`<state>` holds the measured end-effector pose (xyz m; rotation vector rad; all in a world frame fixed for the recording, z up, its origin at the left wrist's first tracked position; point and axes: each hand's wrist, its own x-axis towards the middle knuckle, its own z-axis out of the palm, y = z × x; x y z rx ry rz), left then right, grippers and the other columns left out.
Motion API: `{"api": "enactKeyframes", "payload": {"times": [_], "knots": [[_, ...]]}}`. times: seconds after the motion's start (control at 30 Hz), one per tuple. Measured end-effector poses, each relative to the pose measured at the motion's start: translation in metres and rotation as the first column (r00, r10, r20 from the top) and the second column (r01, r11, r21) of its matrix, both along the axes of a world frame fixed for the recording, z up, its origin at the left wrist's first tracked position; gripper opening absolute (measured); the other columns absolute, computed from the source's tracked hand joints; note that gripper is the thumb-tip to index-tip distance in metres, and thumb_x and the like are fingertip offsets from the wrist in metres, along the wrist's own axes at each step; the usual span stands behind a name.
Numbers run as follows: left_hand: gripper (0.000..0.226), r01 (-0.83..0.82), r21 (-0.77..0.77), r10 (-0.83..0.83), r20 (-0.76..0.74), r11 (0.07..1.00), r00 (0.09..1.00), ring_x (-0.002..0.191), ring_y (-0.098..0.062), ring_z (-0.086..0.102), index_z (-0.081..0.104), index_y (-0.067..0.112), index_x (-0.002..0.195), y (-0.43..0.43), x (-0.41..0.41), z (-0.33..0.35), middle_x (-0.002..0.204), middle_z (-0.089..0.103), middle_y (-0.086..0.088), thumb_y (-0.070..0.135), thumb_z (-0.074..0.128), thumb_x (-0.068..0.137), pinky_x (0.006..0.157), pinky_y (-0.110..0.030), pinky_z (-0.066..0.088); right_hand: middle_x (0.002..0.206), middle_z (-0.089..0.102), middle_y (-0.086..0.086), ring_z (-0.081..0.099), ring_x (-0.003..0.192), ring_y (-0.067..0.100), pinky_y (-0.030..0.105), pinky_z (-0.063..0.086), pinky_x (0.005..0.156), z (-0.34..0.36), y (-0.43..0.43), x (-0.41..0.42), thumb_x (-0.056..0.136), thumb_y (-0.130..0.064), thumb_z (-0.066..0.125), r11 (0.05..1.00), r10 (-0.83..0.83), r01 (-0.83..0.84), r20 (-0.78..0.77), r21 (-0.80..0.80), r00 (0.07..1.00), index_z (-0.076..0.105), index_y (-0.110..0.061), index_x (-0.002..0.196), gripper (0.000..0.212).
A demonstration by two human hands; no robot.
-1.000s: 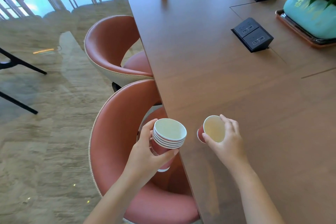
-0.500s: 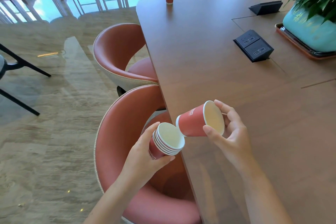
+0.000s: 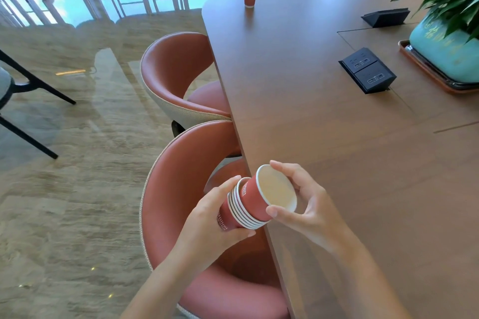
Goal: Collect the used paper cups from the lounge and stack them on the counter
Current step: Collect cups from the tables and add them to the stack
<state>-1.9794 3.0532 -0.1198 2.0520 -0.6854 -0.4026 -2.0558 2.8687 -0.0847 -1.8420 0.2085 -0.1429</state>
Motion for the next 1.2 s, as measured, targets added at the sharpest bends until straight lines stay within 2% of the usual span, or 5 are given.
{"api": "enactKeyframes", "payload": {"times": [0.37,0.57,0.93,1.1,1.2], "knots": [[0.084,-0.03,-0.111,0.022,-0.074,0.993,0.997,0.115,-0.003,0.054,0.047,0.038,0.129,0.025,0.004,0.005,0.122,0.058,0.021,0.031,0.089,0.056,0.096,-0.029,0.046,0.124,0.052,-0.014,0.051,0.116,0.009,0.021,0.042,0.093,0.0,0.033,0.019,0.065,-0.044,0.072,0.989,0.148,-0.149,-0.131,0.002,0.98,0.048,-0.034,0.126,0.066],[0.086,-0.12,-0.119,0.104,-0.134,0.986,0.986,0.11,-0.003,0.058,0.048,0.037,0.128,0.055,0.008,0.005,0.119,0.061,0.02,0.039,0.086,0.052,0.092,-0.033,0.05,0.121,0.057,-0.011,0.054,0.113,0.011,0.033,0.045,0.096,-0.001,0.059,0.042,0.063,-0.043,0.073,0.967,0.253,-0.247,-0.19,0.056,0.949,0.049,-0.034,0.123,0.065],[0.085,-0.396,-0.111,0.367,-0.212,0.912,0.906,0.106,-0.004,0.06,0.045,0.049,0.125,0.153,0.017,0.006,0.114,0.064,0.017,0.051,0.083,0.049,0.09,-0.032,0.05,0.124,0.051,-0.014,0.048,0.118,0.007,0.034,0.042,0.1,-0.007,0.154,0.097,0.067,-0.048,0.07,0.879,0.468,-0.477,-0.177,-0.015,0.866,0.044,-0.034,0.127,0.067],[0.087,-0.465,-0.114,0.426,-0.257,0.878,0.868,0.105,-0.001,0.059,0.042,0.055,0.124,0.207,0.039,-0.001,0.114,0.061,0.024,0.06,0.078,0.046,0.084,-0.036,0.054,0.124,0.049,-0.022,0.046,0.119,0.003,0.029,0.044,0.098,-0.01,0.207,0.124,0.071,-0.065,0.057,0.874,0.452,-0.472,-0.163,-0.113,0.877,0.042,-0.04,0.125,0.061],[0.086,-0.489,-0.131,0.441,-0.279,0.863,0.853,0.103,0.006,0.057,0.041,0.058,0.123,0.244,0.066,-0.001,0.112,0.059,0.031,0.059,0.077,0.045,0.083,-0.023,0.051,0.12,0.05,-0.028,0.048,0.116,-0.001,0.023,0.045,0.096,-0.009,0.236,0.139,0.076,-0.067,0.049,0.918,0.332,-0.351,-0.13,-0.185,0.934,0.045,-0.045,0.121,0.05]]}}
